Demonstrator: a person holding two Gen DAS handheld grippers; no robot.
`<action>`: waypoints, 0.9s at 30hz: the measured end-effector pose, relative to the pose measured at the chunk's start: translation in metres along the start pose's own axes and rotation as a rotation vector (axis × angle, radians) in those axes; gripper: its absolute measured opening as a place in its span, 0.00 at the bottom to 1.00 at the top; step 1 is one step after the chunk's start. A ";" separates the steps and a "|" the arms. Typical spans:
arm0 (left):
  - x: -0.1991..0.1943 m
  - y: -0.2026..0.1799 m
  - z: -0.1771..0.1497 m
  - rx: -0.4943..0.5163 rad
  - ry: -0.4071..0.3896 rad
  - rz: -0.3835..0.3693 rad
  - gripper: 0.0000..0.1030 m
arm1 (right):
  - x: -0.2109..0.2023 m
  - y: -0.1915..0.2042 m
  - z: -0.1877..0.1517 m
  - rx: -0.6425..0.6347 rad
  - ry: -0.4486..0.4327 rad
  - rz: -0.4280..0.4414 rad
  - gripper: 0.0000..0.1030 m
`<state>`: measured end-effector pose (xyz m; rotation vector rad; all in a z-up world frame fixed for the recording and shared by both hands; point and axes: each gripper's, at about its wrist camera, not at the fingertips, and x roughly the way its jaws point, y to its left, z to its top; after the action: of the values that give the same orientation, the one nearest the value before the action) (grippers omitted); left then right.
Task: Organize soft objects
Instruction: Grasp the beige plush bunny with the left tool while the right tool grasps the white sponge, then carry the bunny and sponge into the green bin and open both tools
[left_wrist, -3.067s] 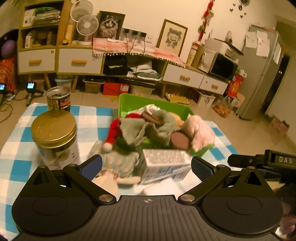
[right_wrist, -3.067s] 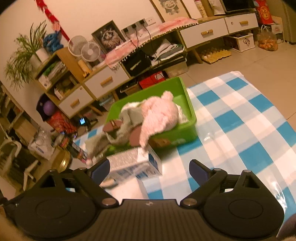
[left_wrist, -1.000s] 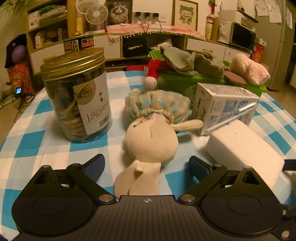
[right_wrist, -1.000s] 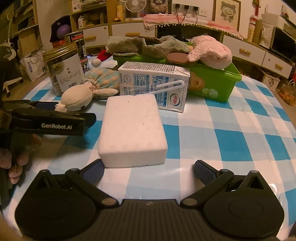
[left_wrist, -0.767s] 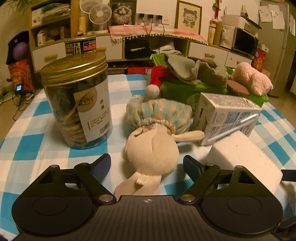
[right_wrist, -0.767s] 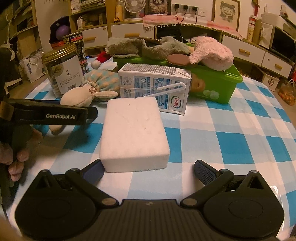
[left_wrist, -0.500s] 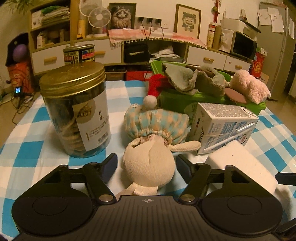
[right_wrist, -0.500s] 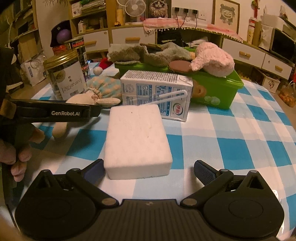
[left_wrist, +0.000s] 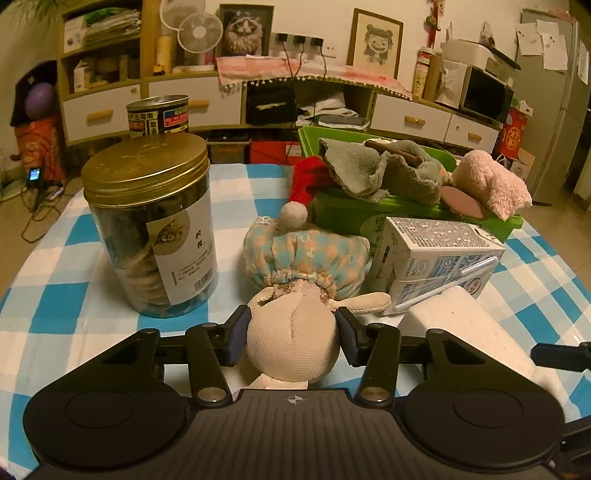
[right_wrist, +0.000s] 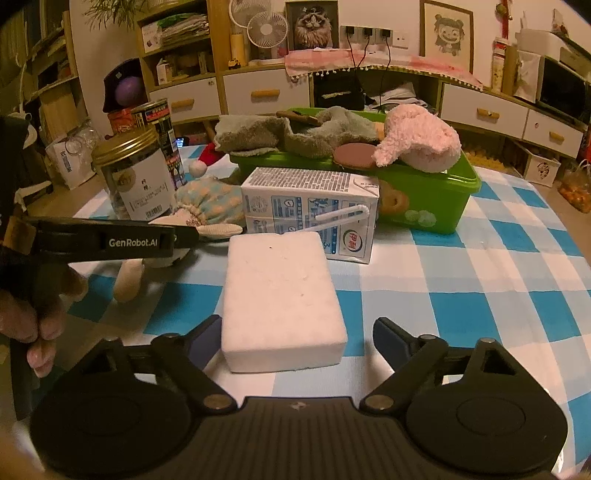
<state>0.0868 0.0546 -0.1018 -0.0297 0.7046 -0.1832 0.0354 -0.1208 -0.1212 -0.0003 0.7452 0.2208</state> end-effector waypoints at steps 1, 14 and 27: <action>-0.001 0.000 0.001 -0.005 0.002 -0.001 0.49 | 0.000 0.000 0.001 0.002 0.002 0.005 0.48; -0.016 0.001 0.009 -0.066 0.049 -0.024 0.47 | -0.009 -0.004 0.011 0.047 0.018 0.047 0.35; -0.047 0.000 0.023 -0.096 0.059 -0.066 0.46 | -0.038 -0.016 0.032 0.138 -0.012 0.090 0.35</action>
<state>0.0664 0.0621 -0.0546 -0.1401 0.7717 -0.2135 0.0331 -0.1417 -0.0734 0.1655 0.7477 0.2545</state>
